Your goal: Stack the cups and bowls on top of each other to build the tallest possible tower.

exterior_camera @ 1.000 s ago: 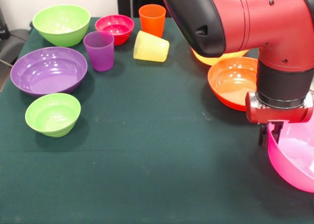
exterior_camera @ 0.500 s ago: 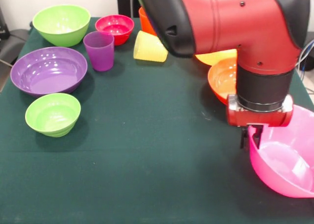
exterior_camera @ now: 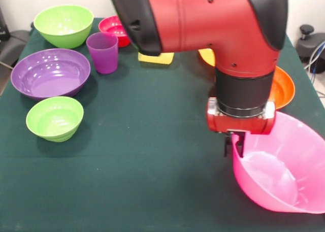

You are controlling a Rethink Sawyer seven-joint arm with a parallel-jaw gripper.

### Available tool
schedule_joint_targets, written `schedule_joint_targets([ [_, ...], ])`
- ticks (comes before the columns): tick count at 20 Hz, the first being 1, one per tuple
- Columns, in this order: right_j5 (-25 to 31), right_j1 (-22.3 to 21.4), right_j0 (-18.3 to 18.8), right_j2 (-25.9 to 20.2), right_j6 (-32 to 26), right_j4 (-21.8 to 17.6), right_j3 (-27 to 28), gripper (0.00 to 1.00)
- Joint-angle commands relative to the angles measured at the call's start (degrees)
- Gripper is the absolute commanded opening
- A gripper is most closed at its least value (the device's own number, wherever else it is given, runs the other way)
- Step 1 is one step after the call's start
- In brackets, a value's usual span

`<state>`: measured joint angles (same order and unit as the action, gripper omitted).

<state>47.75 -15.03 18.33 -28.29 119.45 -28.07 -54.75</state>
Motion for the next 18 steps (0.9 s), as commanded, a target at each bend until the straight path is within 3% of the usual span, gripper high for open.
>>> schedule_joint_targets([
  [1,3.94,-0.07,2.02,0.87,-16.08,-3.37,-3.72,0.00],
  [13,1.89,-0.80,3.42,-0.66,-17.04,-3.72,-5.53,0.00],
  [18,-1.85,-3.18,5.52,-1.69,-16.55,-3.13,-10.88,0.00],
])
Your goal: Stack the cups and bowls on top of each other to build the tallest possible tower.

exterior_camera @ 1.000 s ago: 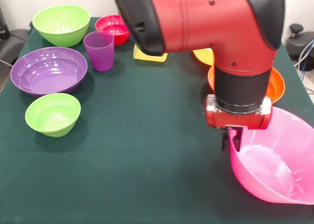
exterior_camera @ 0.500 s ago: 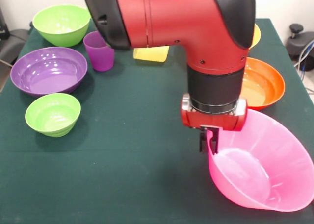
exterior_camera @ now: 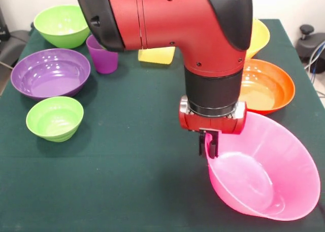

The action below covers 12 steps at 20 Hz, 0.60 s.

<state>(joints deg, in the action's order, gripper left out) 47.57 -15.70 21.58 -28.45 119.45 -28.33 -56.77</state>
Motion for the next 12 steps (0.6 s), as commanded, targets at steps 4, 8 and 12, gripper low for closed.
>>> schedule_joint_targets([
  [4,-0.35,-5.60,4.41,-2.48,-17.89,-2.17,-12.74,0.00],
  [8,2.13,-7.40,6.64,-3.76,-21.01,-2.24,-13.29,0.00],
  [12,4.11,-7.69,8.86,-5.01,-24.45,-2.48,-12.99,0.00],
])
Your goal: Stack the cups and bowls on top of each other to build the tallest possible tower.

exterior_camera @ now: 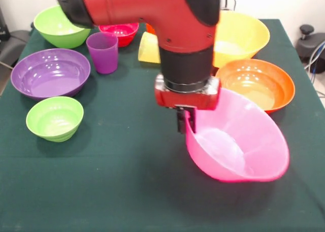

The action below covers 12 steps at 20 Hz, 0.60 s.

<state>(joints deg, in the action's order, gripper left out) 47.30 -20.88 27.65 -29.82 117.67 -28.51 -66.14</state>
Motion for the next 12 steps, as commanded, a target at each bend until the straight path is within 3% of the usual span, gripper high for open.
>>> schedule_joint_targets([
  [1,4.81,-2.55,3.09,-3.68,-23.15,-2.52,-3.38,0.00],
  [12,3.54,0.37,2.21,-3.06,-23.91,-3.60,0.52,0.00],
])
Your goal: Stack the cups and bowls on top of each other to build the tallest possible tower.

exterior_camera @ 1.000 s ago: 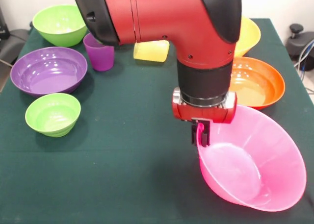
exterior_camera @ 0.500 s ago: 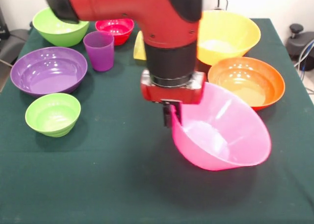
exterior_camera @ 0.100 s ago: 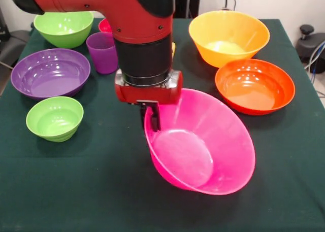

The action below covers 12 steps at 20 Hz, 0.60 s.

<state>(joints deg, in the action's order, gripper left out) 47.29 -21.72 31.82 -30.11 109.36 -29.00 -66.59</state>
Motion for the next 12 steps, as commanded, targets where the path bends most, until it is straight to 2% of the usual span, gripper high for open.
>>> schedule_joint_targets([
  [1,3.30,1.30,-2.07,-2.67,-15.43,-3.06,1.00,0.00],
  [9,3.27,2.66,-4.70,-1.52,-12.95,-3.60,3.68,0.00],
  [12,3.04,2.47,-4.43,-1.46,-13.36,-3.56,3.28,0.00],
])
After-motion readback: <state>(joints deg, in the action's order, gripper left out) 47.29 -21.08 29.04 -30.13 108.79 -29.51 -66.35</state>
